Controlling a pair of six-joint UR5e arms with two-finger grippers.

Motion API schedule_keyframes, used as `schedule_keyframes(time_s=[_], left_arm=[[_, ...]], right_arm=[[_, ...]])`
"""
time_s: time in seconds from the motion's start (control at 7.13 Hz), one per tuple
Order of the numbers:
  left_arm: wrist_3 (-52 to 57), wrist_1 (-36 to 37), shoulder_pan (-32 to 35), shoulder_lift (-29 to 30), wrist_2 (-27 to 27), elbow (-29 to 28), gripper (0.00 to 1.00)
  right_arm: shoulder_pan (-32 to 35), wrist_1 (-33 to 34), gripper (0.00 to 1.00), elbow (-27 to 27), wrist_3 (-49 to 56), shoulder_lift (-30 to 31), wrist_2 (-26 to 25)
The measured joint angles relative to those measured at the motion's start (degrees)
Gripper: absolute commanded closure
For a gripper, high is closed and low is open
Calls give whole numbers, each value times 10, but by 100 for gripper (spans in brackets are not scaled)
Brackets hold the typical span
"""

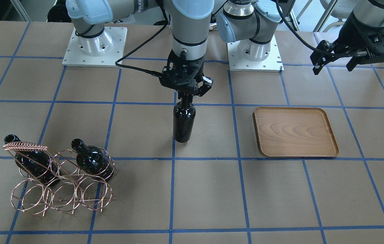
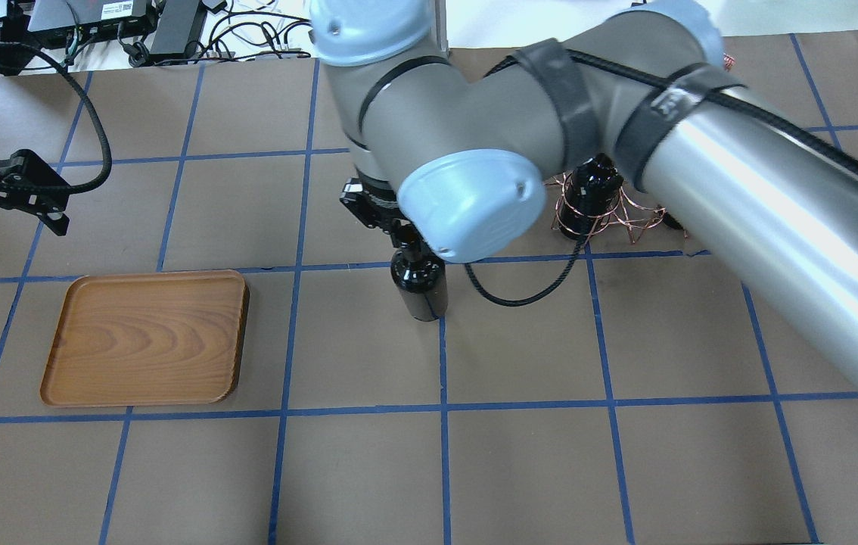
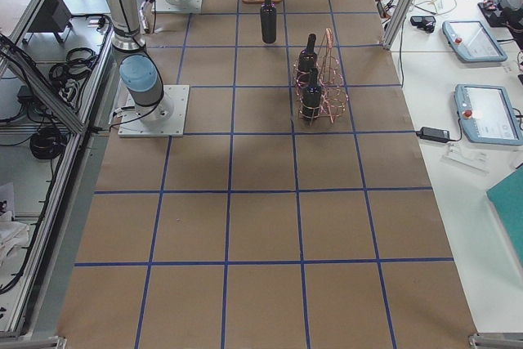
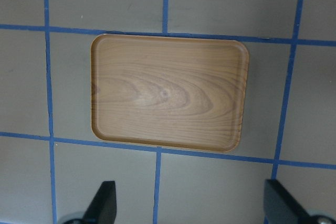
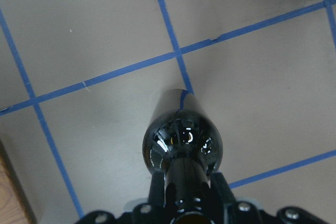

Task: Take wine from basket and place on tray
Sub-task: 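Carry the bottle toward the tray and set it upright on the table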

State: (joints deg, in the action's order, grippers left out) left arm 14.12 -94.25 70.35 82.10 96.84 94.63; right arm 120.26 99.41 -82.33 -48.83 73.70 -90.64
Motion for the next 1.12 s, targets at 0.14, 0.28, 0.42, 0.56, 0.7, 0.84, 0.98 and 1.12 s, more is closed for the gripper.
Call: schedule_keyframes(time_s=[0.14, 0.28, 0.42, 0.56, 0.7, 0.84, 0.98, 1.12], left_arm=[[2, 1, -6, 4, -1, 3, 0], [2, 0, -8, 6, -2, 4, 0], [3, -1, -9, 7, -3, 5, 0], [2, -1, -9, 8, -3, 6, 0], [2, 0, -9, 9, -3, 6, 0], [1, 1, -9, 9, -4, 4, 0], [-1, 2, -8, 9, -7, 1, 0], [-4, 2, -8, 10, -15, 2, 0]], right_arm=[[17, 1, 100, 20, -33, -21, 3], [26, 1, 100, 29, -58, -30, 10], [29, 2, 99, 32, -79, -34, 23], [31, 2, 98, 34, -96, -35, 32], [33, 3, 87, 33, -106, -36, 35], [35, 3, 51, 33, -110, -37, 37], [37, 3, 32, 32, -111, -38, 36], [39, 2, 13, 32, -111, -39, 34]])
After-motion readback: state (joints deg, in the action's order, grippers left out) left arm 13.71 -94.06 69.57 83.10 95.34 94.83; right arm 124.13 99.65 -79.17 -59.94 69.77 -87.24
